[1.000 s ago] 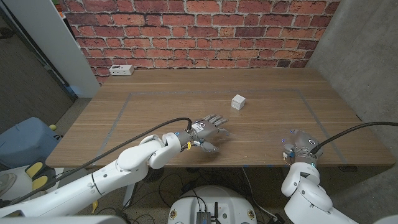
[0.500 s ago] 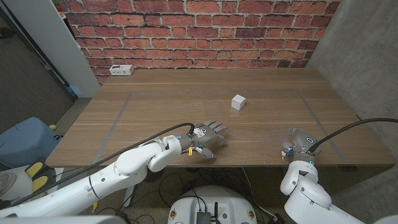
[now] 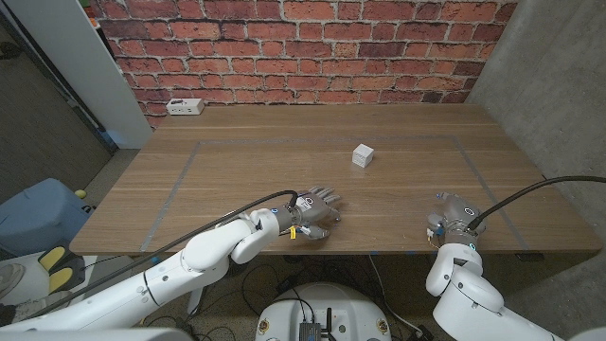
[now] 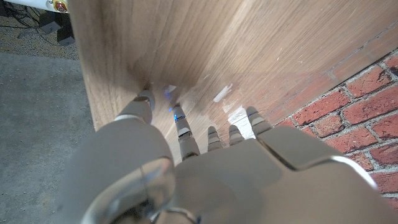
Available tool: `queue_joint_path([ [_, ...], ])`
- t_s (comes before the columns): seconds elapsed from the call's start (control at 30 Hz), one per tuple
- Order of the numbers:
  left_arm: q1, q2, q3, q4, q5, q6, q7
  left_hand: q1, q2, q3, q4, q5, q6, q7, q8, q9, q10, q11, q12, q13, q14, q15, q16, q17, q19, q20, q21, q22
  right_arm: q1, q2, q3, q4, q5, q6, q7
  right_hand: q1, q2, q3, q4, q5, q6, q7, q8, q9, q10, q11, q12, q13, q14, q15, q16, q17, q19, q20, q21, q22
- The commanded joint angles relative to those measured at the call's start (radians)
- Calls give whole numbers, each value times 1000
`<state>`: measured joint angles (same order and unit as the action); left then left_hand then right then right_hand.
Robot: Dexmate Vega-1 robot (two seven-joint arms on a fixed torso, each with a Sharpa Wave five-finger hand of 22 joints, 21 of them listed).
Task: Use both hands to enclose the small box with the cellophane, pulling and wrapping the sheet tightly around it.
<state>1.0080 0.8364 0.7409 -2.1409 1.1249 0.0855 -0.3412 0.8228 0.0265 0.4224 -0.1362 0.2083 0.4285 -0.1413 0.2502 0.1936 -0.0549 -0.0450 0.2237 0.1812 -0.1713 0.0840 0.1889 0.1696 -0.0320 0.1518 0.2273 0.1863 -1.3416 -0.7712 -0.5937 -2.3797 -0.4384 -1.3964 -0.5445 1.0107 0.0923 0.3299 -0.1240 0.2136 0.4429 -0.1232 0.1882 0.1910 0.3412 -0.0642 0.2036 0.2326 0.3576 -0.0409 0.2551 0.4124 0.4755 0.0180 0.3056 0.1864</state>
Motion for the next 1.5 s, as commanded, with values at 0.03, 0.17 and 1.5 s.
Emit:
queue_joint_path([
  [0.03, -11, -36, 17, 82, -11, 3, 85, 23, 70, 18, 2, -13, 120, 15, 29, 5, 55, 11, 18, 3, 34, -8, 6, 0, 35, 9, 8, 0, 7, -3, 3, -1, 13, 0, -8, -11, -4, 7, 0, -2, 5, 7, 8, 3, 13, -1, 6, 0, 7, -102, -2, -1, 8, -2, -1, 1],
  [0.17, 4, -46, 2, 113, -63, 0, 191, 53, 119, 19, -11, -27, 284, 42, 64, 7, 145, 0, 29, 1, 105, -37, 6, -2, 102, -15, 20, -2, 17, -13, -1, 1, 34, 0, -16, -12, -4, 7, -1, -2, 4, 8, 7, 3, 13, 0, 6, -1, 8, -101, -2, -1, 9, -1, -1, 1],
  [1.5, 12, -214, -37, 298, -498, 36, 725, 162, 147, 54, -29, -19, 601, 214, 99, 82, 579, -42, 81, 3, 452, -149, 3, -3, 274, -36, 50, 5, -208, 4, 170, -15, 139, 210, -257, -272, -98, -141, 80, -3, -31, 35, -2, 1, -35, 41, -3, -4, -43, -52, -19, 4, -17, 32, -29, 2],
])
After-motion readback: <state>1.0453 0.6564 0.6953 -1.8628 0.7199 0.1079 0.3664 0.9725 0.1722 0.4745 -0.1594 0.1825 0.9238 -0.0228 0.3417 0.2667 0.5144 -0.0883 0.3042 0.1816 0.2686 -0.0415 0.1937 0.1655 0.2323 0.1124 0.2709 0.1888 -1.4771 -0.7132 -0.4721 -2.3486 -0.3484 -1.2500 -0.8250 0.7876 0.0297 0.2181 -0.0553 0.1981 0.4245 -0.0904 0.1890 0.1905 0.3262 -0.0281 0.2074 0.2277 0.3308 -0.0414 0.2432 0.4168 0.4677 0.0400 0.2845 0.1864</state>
